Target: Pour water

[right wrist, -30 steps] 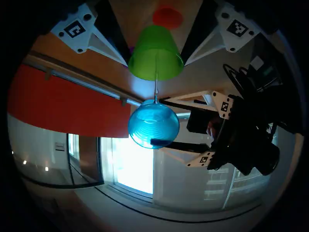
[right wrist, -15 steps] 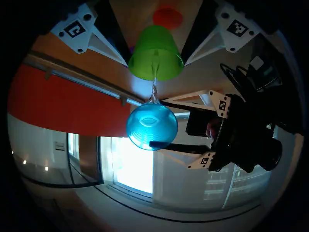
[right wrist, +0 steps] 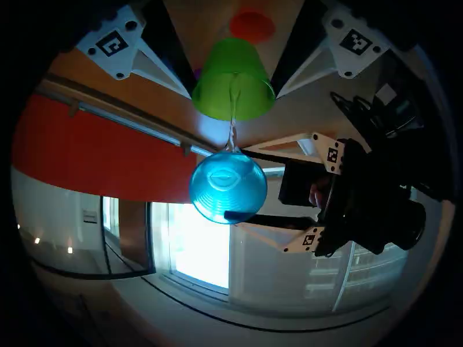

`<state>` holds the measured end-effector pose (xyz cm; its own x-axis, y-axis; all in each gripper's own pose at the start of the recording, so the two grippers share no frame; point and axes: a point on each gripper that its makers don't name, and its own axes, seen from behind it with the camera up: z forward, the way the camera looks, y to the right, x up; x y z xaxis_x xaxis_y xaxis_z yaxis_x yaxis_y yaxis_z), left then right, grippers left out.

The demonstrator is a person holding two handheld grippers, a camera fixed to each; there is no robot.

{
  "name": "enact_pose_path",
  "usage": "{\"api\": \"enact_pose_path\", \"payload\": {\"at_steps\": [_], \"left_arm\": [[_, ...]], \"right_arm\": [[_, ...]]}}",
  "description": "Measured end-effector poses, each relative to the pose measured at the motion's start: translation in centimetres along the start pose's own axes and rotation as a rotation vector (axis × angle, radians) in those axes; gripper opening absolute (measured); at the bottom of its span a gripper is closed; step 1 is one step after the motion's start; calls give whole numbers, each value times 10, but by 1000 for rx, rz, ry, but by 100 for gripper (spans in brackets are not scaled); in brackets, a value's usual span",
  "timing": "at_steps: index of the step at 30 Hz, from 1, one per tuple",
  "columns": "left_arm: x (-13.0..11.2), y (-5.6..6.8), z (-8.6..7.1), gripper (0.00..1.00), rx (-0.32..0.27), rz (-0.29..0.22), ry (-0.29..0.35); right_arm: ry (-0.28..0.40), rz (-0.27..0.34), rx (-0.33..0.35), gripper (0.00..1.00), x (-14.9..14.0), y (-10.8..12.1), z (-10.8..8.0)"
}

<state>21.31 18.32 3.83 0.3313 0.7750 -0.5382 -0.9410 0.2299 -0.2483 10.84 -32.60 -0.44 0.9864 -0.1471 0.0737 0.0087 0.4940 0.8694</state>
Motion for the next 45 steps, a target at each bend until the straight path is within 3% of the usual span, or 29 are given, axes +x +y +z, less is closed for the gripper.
{"api": "enact_pose_path", "payload": {"at_steps": [27, 45], "left_arm": [[8, -9, 3, 83, 31, 116, -3], [7, -1, 4, 83, 34, 205, -12]], "right_arm": [[9, -3, -5, 91, 4, 0, -3], [13, -3, -8, 91, 6, 1, -1]]}}
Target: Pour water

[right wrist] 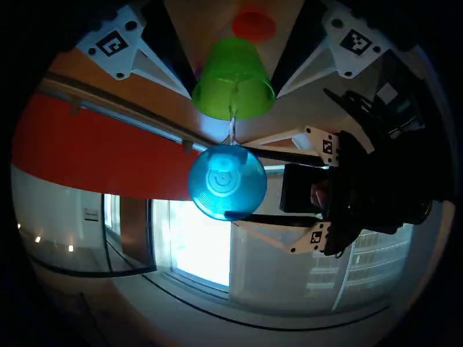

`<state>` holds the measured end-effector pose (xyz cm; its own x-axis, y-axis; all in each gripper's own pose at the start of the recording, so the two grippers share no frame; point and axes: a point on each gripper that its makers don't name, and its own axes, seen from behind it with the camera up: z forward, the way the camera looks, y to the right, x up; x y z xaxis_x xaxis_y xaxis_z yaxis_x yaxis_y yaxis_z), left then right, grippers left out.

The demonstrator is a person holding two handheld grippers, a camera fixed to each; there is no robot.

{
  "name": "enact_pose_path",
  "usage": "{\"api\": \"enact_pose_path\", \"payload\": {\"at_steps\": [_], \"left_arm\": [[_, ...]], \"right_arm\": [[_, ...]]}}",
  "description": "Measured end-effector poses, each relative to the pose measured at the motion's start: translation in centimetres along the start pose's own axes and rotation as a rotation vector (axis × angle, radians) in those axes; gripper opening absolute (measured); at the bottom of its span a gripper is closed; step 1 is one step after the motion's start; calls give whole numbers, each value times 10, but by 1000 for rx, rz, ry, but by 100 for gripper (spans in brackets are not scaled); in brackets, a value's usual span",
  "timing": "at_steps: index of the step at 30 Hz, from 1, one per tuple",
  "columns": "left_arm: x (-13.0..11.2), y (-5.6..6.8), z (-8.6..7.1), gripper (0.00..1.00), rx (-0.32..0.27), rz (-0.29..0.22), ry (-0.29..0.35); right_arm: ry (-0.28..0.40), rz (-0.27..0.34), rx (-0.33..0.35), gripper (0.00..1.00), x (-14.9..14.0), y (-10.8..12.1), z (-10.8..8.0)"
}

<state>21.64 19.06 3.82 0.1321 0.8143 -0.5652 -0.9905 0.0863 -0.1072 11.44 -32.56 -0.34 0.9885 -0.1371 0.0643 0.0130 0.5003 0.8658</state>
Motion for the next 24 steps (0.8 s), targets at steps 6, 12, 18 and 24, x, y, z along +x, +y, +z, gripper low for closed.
{"api": "enact_pose_path", "payload": {"at_steps": [6, 12, 18, 24], "left_arm": [[2, -1, 3, 83, 2, 33, 0], [4, 2, 4, 83, -2, 71, -1], [6, 3, 4, 83, 1, 101, 1], [9, 1, 4, 83, 5, 140, 3]], "right_arm": [[1, 1, -1, 91, 0, 1, 0], [2, 2, -2, 91, -1, 2, -1], [0, 1, -1, 91, -1, 0, -1], [1, 2, -1, 91, -1, 0, -1]]}}
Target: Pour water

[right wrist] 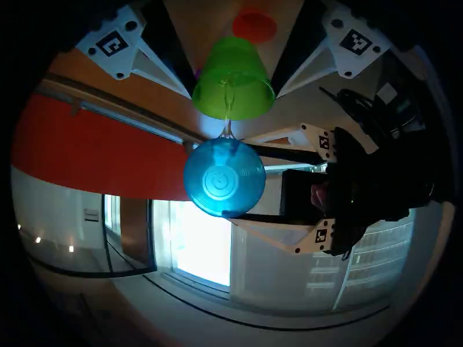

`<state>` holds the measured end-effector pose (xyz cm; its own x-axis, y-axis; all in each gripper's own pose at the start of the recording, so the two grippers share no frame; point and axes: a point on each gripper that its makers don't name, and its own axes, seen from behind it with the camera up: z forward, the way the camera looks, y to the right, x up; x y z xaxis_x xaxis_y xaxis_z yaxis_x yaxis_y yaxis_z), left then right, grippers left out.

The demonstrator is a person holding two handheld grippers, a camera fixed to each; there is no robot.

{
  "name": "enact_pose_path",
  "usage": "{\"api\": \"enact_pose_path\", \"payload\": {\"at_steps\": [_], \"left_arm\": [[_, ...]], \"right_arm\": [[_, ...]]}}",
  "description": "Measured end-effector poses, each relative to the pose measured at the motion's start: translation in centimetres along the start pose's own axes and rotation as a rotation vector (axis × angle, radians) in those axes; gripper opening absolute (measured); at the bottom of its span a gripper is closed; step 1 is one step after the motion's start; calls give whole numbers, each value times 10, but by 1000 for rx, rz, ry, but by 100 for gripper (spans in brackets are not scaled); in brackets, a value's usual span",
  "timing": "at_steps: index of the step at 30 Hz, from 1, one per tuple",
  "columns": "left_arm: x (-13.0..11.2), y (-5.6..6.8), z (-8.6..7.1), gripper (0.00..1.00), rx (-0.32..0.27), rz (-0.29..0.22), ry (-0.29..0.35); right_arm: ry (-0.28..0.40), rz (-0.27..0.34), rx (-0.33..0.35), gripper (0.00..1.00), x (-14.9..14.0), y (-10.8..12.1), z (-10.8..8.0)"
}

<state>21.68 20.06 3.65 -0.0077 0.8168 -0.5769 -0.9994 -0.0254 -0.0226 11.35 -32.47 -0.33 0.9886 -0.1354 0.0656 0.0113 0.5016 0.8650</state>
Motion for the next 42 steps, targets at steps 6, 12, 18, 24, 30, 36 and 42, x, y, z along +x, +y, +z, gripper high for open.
{"api": "enact_pose_path", "payload": {"at_steps": [6, 12, 18, 24, 30, 36, 42], "left_arm": [[1, -1, 1, 83, 8, 24, 0], [4, 1, 1, 83, 12, 62, 5], [5, 2, 2, 83, 14, 75, 8], [5, -1, 2, 83, 19, 62, 10], [2, -1, 3, 83, 21, 7, 12], [-5, 4, 4, 83, 9, -172, 16], [-13, 15, 4, 83, -20, -359, 16]], "right_arm": [[1, 1, -1, 91, 0, 0, 0], [3, 2, -1, 91, -1, 1, 0], [3, 2, -3, 91, -2, 2, -2], [6, 2, -7, 91, -1, 4, -2], [10, 1, -10, 91, 1, 3, -2], [13, -1, -14, 91, 1, 3, -3], [23, -2, -19, 91, 6, 3, -4]]}}
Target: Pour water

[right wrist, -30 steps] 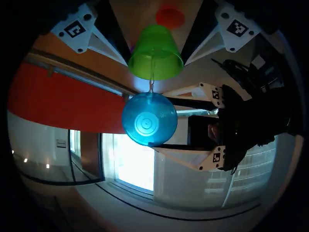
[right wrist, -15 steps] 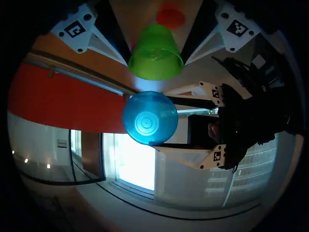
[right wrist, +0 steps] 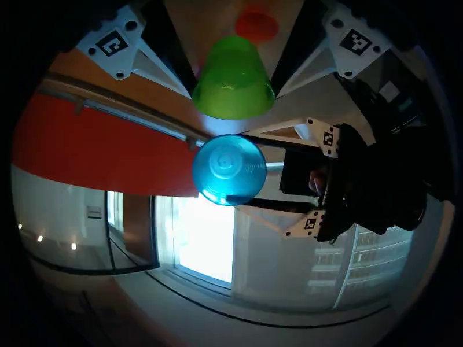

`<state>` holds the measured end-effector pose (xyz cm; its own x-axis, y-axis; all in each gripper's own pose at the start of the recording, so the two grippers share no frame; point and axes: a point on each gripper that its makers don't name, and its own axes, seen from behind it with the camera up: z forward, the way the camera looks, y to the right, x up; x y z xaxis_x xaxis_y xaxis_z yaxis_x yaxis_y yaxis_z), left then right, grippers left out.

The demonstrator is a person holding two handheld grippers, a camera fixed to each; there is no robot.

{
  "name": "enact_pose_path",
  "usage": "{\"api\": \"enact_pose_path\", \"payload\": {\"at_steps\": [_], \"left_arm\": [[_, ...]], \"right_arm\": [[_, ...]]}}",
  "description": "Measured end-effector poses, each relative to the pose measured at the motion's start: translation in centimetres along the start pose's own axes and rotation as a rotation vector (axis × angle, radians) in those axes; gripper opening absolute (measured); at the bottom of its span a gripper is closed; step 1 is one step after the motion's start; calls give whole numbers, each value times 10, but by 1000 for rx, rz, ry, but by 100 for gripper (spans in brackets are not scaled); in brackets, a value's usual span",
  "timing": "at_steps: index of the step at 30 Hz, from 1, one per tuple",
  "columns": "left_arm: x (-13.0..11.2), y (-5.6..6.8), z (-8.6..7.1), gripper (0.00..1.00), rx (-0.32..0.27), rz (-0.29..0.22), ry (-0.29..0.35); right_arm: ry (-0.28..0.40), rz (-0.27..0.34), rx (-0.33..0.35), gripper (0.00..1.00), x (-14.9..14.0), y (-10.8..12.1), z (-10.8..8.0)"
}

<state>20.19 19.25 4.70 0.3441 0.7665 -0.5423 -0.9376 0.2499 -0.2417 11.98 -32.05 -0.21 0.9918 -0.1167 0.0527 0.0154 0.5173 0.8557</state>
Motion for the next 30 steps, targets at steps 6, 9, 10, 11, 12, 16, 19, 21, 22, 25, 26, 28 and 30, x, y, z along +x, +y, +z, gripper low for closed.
{"api": "enact_pose_path", "payload": {"at_steps": [6, 9, 10, 11, 12, 16, 19, 21, 22, 25, 26, 28, 30], "left_arm": [[-8, 9, -3, 83, -31, -207, 11], [-9, 12, -7, 83, -42, -318, 20], [-9, 13, -8, 83, -49, -360, 26], [-9, 15, -9, 83, -55, -397, 32], [-8, 16, -9, 83, -62, -435, 37], [-13, 16, -9, 83, -75, -559, 46], [-16, 16, -9, 83, -82, -649, 52], [-18, 17, -10, 83, -89, -718, 59], [-20, 16, -11, 83, -91, -754, 62], [-26, 14, -13, 83, -95, -865, 68], [-30, 13, -14, 83, -95, -900, 68], [-34, 14, -16, 83, -101, -953, 64], [-38, 17, -17, 83, -115, -998, 58]], "right_arm": [[5, -3, -2, 91, 1, 0, -1], [10, -2, -6, 91, 1, 2, -2], [11, 0, -7, 91, 1, 2, -2], [13, 1, -8, 91, 1, 2, -2], [14, 2, -8, 91, 1, 3, -3], [12, 1, -13, 91, 2, 4, -3], [12, -2, -17, 91, 2, 4, -3], [14, -3, -19, 91, 4, 5, -4], [16, -3, -20, 91, 5, 5, -5], [20, -1, -24, 91, 8, 6, -5], [22, -1, -25, 91, 9, 6, -6], [23, 0, -27, 91, 10, 7, -6], [25, 0, -29, 91, 11, 8, -7]]}}
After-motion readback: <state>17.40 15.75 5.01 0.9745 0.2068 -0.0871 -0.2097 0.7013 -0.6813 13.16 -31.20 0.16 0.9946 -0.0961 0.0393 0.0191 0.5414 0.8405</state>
